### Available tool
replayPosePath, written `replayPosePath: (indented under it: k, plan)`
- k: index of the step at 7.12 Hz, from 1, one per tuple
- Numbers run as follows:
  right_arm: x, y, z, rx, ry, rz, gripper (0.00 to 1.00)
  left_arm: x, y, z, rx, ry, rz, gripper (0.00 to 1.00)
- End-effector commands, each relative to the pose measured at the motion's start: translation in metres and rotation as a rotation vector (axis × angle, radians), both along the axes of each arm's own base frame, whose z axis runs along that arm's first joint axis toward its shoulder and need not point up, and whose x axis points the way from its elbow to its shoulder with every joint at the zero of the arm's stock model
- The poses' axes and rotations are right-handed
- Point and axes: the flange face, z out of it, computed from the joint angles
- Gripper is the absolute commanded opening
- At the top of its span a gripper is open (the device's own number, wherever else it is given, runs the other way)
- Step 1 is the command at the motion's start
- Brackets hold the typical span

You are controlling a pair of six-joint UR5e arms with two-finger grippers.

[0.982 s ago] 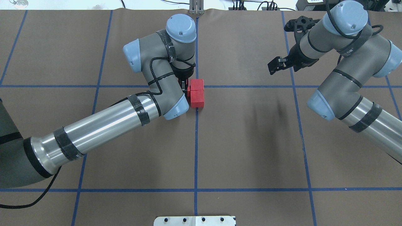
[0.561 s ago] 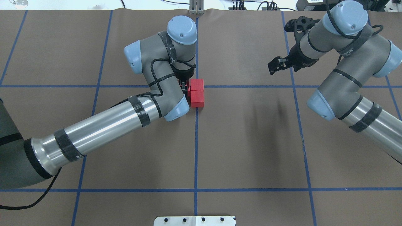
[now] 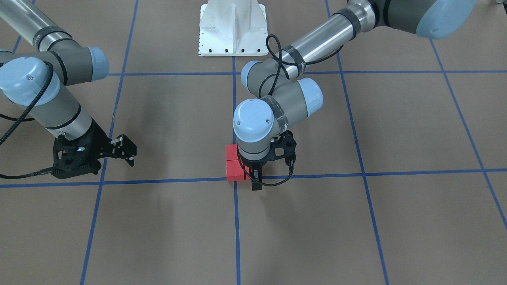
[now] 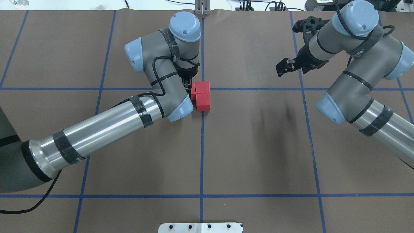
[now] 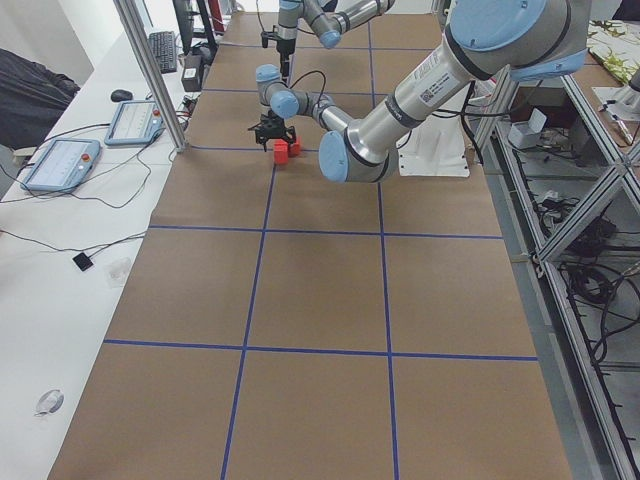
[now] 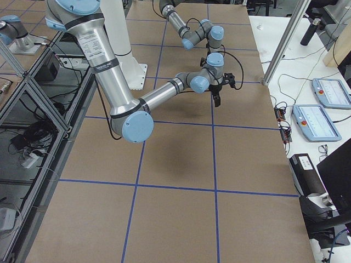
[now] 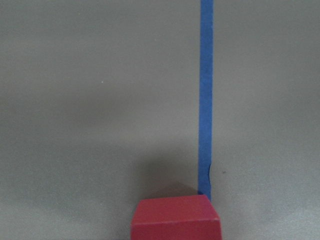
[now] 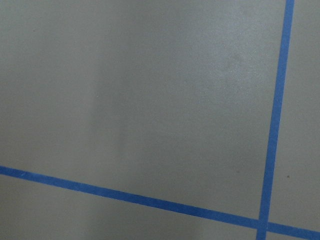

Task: Form red blocks into L shape at center
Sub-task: 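Lower the red cube beside the row's far cube with the left gripper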

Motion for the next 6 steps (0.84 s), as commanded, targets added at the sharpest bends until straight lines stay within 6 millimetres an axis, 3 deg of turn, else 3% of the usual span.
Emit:
replayPosePath:
  k: [1, 3, 4, 5, 6]
  plan:
    - [0.0, 0.0, -0.001, 0.001, 0.0, -0.001, 0.99, -0.019, 0.007, 0.009, 0.007, -0.054, 0.051, 1.0]
    - [-0.001, -0.001, 0.002, -0.004, 0.002, 0.0, 0.99, -0.023, 0.018, 0.009, 0.083, -0.08, 0.146, 1.0]
    - [-0.001, -0.001, 0.002, -0.005, 0.003, 0.0, 0.99, -0.025, 0.016, 0.01, 0.148, -0.085, 0.217, 0.74]
    - [-0.001, -0.002, 0.002, -0.005, 0.003, 0.0, 0.99, -0.036, 0.01, 0.004, 0.215, -0.079, 0.274, 0.24]
    - [-0.002, -0.002, 0.004, -0.008, 0.005, 0.001, 0.99, -0.055, -0.006, 0.021, 0.244, -0.094, 0.299, 0.0]
